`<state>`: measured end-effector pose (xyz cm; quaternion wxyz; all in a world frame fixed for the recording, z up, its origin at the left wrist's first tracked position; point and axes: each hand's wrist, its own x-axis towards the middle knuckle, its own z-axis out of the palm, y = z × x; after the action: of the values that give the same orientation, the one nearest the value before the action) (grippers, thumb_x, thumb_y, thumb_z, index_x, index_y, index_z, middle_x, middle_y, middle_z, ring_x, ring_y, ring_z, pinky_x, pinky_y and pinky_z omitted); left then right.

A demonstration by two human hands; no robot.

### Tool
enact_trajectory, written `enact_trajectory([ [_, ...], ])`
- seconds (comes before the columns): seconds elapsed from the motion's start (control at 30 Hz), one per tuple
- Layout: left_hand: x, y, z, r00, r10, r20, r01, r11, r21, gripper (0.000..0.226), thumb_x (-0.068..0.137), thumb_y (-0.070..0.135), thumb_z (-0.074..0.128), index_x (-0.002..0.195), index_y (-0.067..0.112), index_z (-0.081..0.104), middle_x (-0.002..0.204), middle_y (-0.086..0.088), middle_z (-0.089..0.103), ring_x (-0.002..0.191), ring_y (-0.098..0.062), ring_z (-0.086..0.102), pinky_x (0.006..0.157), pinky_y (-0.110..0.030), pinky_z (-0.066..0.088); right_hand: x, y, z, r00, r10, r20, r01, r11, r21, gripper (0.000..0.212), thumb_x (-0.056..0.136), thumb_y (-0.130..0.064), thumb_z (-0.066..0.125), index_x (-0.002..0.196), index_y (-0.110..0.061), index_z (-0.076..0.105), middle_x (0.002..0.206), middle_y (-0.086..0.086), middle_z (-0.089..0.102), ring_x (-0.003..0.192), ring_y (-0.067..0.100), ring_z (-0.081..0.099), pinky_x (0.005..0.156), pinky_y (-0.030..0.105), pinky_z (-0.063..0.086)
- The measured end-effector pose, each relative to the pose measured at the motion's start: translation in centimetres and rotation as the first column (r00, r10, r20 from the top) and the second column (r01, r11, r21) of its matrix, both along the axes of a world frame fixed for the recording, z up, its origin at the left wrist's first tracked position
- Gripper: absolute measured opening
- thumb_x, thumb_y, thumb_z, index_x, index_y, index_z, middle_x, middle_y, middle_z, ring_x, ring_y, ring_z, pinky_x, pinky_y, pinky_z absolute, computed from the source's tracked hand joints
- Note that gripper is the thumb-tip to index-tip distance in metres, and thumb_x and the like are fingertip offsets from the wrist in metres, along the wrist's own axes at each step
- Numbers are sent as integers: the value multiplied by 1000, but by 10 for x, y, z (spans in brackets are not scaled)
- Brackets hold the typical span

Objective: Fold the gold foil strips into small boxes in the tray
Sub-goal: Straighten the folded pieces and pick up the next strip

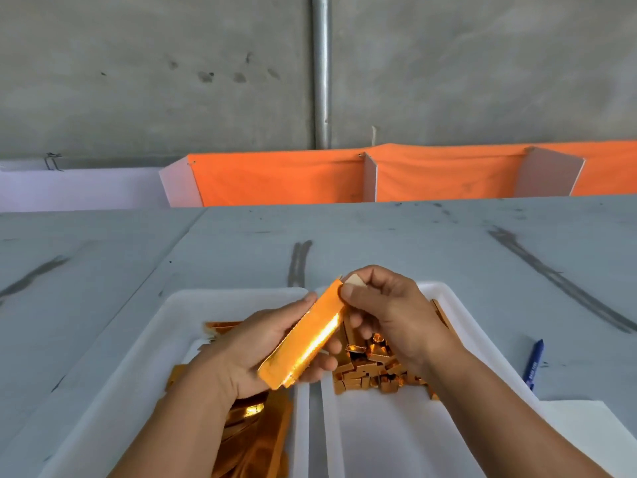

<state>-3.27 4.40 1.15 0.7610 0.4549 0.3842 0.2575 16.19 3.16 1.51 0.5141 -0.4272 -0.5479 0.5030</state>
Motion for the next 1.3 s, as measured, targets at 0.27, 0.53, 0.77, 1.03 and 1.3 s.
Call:
enact_trajectory([
  [0.27, 18, -6, -5, 722, 513, -464, 90, 595, 799, 60, 53, 69, 74, 106, 52, 51, 92, 30, 60, 87, 7, 59, 62, -11, 46, -4, 4, -13, 924, -326, 198, 296, 941, 167, 19, 92, -22, 68, 103, -36, 60, 61, 2, 57, 54, 12, 57, 56, 34, 52],
  [0.53, 27, -6, -19, 639, 674, -372, 92, 414, 906, 25, 82, 58, 60, 86, 33, 57, 67, 12, 56, 63, -5, 56, 55, -16, 43, -7, -1, -20, 862, -391, 323, 286, 901, 326, 33, 91, -32, 66, 114, -44, 46, 84, -17, 66, 71, 1, 65, 60, 12, 52],
  [0.77, 32, -8, -21, 545, 739, -395, 152, 376, 914, 27, 87, 56, 54, 89, 31, 46, 63, 13, 43, 52, -6, 47, 47, -10, 28, -12, 1, -23, 687, -581, 437, 336, 786, 518, 13, 90, -37, 65, 102, -31, 63, 93, -18, 60, 79, 3, 61, 69, 21, 55],
  [1.03, 37, -10, -24, 590, 697, -408, 193, 368, 909, 23, 89, 52, 49, 97, 34, 37, 61, 15, 42, 49, -3, 48, 47, -6, 37, -12, 1, -23, 738, -465, 489, 273, 869, 413, 10, 91, -36, 65, 100, -33, 61, 89, -13, 64, 69, 6, 62, 64, 18, 53],
  [1.3, 38, -11, -26, 541, 725, -426, 286, 317, 904, 24, 93, 49, 52, 100, 36, 34, 66, 19, 37, 53, -2, 45, 47, -9, 28, -11, -1, -15, 918, -222, 329, 182, 972, 148, 11, 93, -24, 66, 84, -21, 60, 66, 11, 67, 54, 19, 56, 59, 41, 55],
])
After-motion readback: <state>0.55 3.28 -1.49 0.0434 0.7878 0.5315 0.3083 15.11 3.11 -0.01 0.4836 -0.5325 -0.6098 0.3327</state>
